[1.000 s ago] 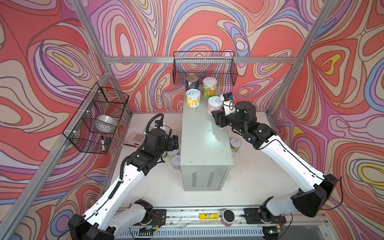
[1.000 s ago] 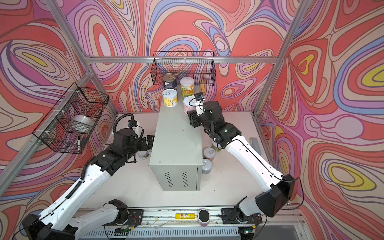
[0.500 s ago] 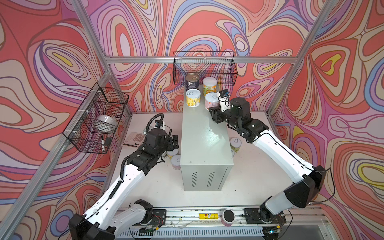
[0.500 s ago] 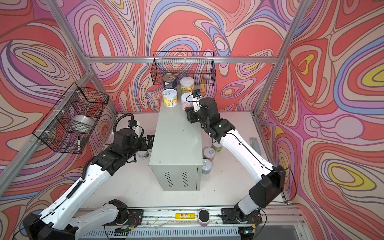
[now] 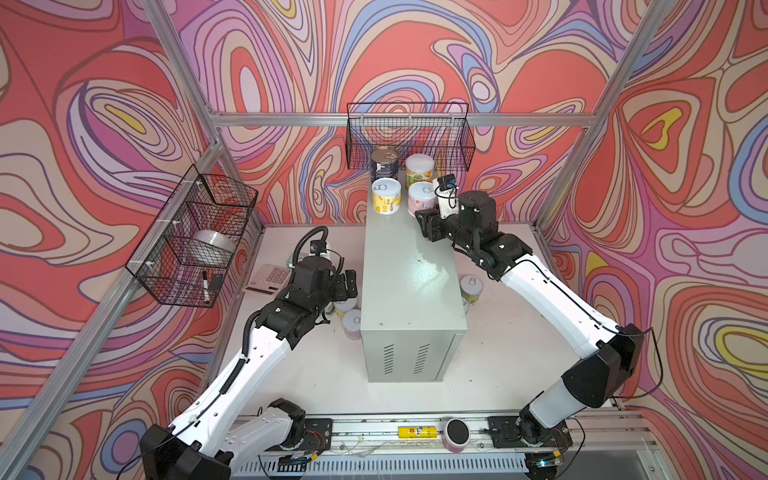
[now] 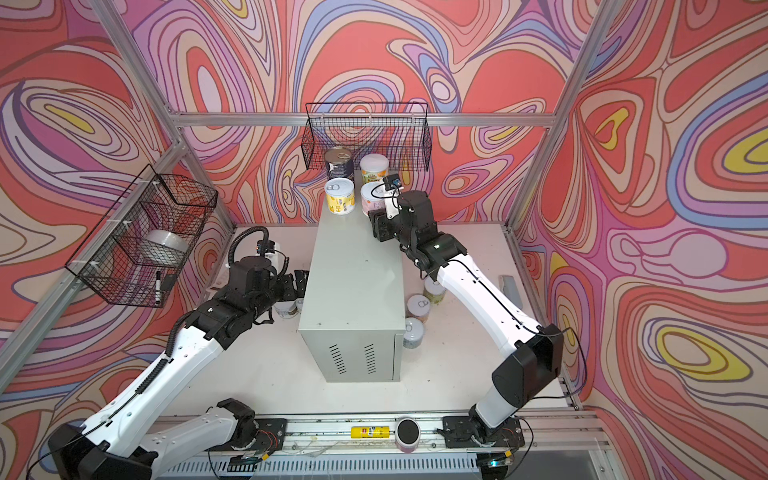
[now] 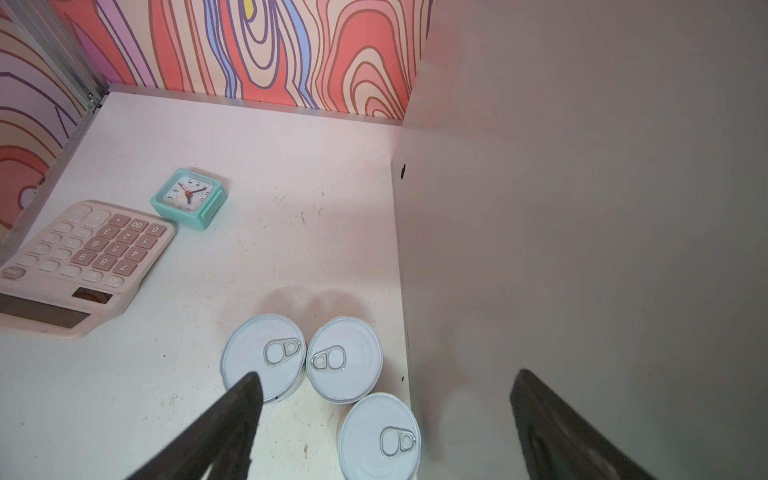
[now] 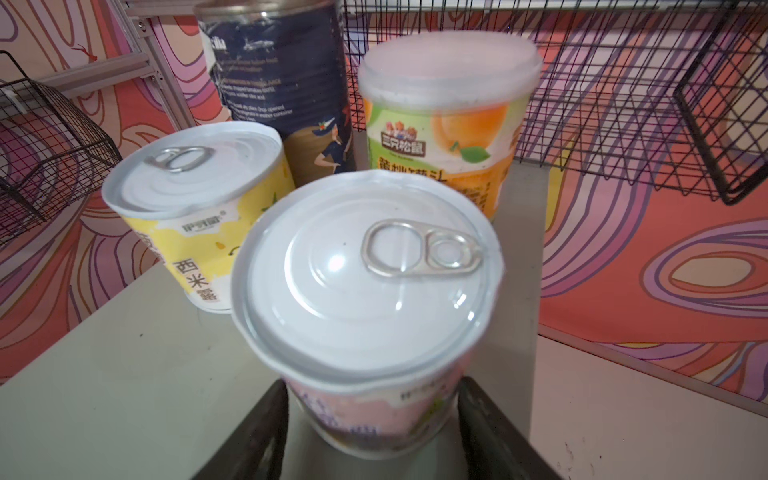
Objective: Place and organize the canned foods onto the counter
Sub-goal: 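Open the right gripper and withdraw it from the pink can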
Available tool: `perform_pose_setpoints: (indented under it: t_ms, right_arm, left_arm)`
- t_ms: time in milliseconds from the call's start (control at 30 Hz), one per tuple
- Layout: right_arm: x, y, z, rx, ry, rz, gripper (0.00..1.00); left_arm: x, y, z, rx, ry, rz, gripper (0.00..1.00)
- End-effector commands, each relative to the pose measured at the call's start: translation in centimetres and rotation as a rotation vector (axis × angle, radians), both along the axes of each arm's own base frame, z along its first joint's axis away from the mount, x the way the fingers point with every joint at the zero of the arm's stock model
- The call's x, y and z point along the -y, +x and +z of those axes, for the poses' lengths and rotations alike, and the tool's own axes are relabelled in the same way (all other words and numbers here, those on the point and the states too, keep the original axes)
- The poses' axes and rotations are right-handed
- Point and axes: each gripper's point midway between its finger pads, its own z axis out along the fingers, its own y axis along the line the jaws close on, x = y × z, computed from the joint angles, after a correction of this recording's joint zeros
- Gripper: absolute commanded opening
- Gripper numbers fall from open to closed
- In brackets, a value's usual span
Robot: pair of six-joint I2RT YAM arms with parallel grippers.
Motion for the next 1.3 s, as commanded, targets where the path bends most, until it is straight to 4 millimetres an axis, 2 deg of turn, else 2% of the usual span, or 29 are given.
perform_pose_setpoints:
  t_ms: [0, 167, 333, 500, 567, 667, 800, 1033, 1267]
  right_arm:
    - [-0.4, 0.2, 0.8, 0.015, 0.032, 0.016, 0.66]
    - [0.4, -0.6, 0.7, 0.013, 0.022, 0.005, 0.7]
    - [2.1, -2.6, 1.9, 0.03, 0.034, -0.027, 0.74]
    - [3.9, -5.6, 3.1, 0.053, 0.068, -0.034, 0.75]
    - [4.1, -5.8, 3.2, 0.053, 0.068, -0.037, 0.73]
    - [3.9, -5.3, 3.1, 0.056, 0.06, -0.036, 0.67]
    - [3.4, -3.3, 2.3, 0.056, 0.053, -0.052, 0.59]
    - [2.3, -0.7, 1.7, 0.048, 0.116, -0.022, 0.56]
    - [1.6, 0.2, 1.3, 0.036, 0.117, -0.011, 0.55]
  left_arm:
    - [-0.1, 0.3, -0.4, 0.002, -0.005, 0.008, 0.95]
    - [-0.3, 0.1, -0.5, 0.005, -0.006, 0.011, 0.97]
    - [-0.8, -0.3, -1.3, -0.004, -0.003, 0.032, 0.98]
    - [-1.0, -1.0, -2.2, -0.008, -0.016, 0.036, 0.97]
    - [-1.2, -1.2, -2.5, -0.006, -0.02, 0.043, 0.97]
    - [-1.2, -1.2, -2.6, -0.006, -0.027, 0.047, 0.96]
    - [-0.6, -1.2, -2.5, -0.008, -0.048, 0.022, 0.95]
    - [-0.6, -1.1, -2.2, -0.006, -0.041, 0.02, 0.95]
    - [-0.5, -0.9, -2.5, -0.01, -0.038, 0.019, 0.95]
